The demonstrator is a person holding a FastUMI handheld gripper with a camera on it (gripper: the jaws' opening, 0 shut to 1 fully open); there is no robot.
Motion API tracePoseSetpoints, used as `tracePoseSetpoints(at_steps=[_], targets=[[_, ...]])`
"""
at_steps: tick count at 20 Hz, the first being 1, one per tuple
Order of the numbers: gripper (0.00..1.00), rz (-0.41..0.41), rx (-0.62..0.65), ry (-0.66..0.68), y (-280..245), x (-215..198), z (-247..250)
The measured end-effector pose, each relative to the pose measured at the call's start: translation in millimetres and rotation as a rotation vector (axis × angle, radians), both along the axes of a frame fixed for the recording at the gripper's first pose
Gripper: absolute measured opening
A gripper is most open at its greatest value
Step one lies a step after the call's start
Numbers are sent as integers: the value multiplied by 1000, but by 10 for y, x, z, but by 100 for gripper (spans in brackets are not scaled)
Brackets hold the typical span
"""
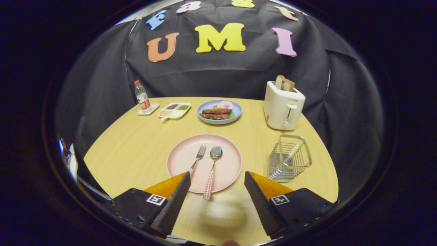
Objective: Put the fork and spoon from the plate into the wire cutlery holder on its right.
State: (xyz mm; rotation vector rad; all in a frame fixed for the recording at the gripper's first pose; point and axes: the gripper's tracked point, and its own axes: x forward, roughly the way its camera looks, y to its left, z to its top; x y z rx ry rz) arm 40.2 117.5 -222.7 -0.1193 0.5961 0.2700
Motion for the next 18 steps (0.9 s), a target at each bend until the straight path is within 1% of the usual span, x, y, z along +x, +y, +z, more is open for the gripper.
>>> tracePoseSetpoints(at_steps=[3, 4, 5, 6, 7, 9, 12, 15, 16, 17, 18], targets=[[94, 0, -25, 39, 50, 139, -183], [92, -2, -36, 48, 66, 200, -232], [86, -2, -47, 56, 95, 240, -285], [83, 1, -55, 66, 123, 275, -322], [77, 7, -59, 78, 161, 284, -374], [69, 12, -66, 102, 226, 324, -474], [51, -1, -81, 154, 237, 329, -650], [51, -7, -90, 189, 267, 311, -745], [35, -12, -92, 190, 240, 376, -834], [19, -17, -91, 205, 247, 326, -802], [23, -16, -88, 219, 259, 327, -841]])
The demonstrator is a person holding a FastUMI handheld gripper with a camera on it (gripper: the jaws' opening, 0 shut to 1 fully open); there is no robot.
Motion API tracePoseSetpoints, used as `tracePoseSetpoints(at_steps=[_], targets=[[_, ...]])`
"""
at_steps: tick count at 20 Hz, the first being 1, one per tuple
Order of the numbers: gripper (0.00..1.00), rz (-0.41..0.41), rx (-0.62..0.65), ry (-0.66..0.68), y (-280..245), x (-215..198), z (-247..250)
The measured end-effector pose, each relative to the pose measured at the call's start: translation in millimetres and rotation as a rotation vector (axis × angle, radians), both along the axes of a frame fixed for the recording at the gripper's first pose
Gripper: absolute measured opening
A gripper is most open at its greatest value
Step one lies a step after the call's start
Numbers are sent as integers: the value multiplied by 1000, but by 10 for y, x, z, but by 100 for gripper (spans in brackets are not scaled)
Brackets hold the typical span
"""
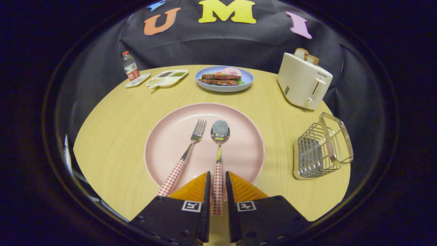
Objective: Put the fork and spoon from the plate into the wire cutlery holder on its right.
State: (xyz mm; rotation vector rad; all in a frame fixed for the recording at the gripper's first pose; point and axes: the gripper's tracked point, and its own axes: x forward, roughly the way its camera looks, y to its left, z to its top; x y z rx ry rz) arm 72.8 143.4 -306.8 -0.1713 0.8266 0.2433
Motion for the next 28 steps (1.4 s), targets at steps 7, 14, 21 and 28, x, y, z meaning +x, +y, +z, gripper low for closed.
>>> tracePoseSetpoints(at_steps=[7, 14, 21, 28], targets=[[1, -39, 15, 44, -104, 0, 187], [1, -62, 87, 90, -436, -95, 1104], [1, -155, 61, 132, -1427, -1, 1975], [1, -224, 37, 439, -1752, -89, 1859]])
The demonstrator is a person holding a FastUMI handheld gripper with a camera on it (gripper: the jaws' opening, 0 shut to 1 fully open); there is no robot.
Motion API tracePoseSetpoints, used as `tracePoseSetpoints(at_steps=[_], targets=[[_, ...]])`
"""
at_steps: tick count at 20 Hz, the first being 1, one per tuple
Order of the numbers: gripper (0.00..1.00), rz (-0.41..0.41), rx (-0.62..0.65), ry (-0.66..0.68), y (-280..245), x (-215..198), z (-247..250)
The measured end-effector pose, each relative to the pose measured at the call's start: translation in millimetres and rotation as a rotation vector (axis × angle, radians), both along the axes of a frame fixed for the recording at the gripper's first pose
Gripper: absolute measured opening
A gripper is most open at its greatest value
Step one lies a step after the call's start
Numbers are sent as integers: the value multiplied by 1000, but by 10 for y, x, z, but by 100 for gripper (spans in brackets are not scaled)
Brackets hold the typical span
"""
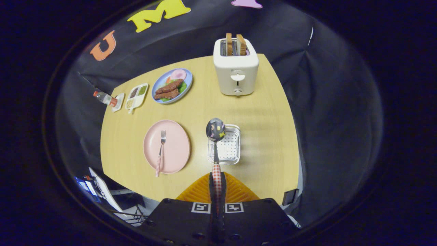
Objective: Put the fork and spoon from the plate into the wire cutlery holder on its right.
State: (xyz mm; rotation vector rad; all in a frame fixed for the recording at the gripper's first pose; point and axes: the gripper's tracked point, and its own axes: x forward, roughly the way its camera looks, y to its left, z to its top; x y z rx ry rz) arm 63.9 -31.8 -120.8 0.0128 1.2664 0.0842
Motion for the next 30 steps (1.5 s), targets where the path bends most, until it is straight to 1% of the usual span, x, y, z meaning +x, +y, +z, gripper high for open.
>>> tracePoseSetpoints(at_steps=[2, 4, 7, 12, 15, 17, 18, 20, 21, 22, 23, 24, 25, 26, 27, 28, 30], targets=[[1, 7, -20, 75, -3, -53, -70], [0, -17, -28, 150, -2, -92, -131], [1, -73, -9, 240, 5, -93, -252], [1, -170, -1, 346, -17, 24, -460], [2, -200, 4, 374, 19, 65, -546], [3, -193, 8, 379, 66, 93, -591], [6, -193, 8, 379, 79, 120, -623], [6, -204, 14, 373, 100, 165, -658], [11, -207, 19, 368, 107, 176, -665], [11, -203, 15, 365, 102, 208, -647], [14, -190, 24, 352, 135, 209, -659], [21, -180, 27, 332, 147, 236, -626], [35, -177, 28, 306, 150, 276, -611], [41, -176, 39, 279, 160, 320, -571], [50, -177, 67, 242, 206, 369, -510], [53, -177, 108, 204, 285, 421, -446], [67, -174, 150, 104, 354, 528, -322]])
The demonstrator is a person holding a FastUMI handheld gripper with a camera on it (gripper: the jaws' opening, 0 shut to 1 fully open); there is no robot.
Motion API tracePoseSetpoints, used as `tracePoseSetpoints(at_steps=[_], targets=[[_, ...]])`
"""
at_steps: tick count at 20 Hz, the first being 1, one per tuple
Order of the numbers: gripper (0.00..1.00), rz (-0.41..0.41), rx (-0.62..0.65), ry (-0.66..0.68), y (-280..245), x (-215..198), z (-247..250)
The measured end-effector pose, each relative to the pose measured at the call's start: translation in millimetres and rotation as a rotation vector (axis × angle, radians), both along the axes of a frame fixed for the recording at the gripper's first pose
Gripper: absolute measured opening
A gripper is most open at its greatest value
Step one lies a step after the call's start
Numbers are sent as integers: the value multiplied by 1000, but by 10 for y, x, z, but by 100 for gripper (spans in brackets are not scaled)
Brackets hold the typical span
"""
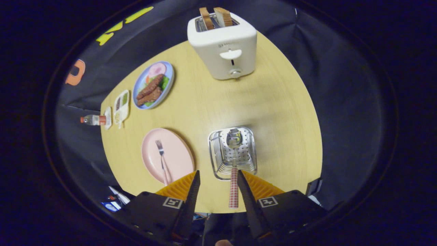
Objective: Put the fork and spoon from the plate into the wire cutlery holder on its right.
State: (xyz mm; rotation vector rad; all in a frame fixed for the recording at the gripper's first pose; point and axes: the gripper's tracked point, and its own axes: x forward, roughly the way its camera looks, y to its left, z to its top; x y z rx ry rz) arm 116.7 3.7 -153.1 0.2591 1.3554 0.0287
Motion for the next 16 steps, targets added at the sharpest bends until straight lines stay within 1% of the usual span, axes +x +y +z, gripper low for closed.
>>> tracePoseSetpoints(at_steps=[1, 2, 5, 7, 8, 10, 13, 16], targets=[[73, 12, -7, -66, 10, 55, 47], [74, 29, -15, -138, 32, 109, 119], [88, 82, -38, -414, 226, 220, 387], [90, 126, -63, -557, 418, 137, 490], [90, 146, -67, -604, 546, 60, 495], [90, 189, -69, -655, 838, -149, 397], [90, 217, -57, -669, 1244, -409, 73], [90, 258, -77, -685, 1555, -524, -315]])
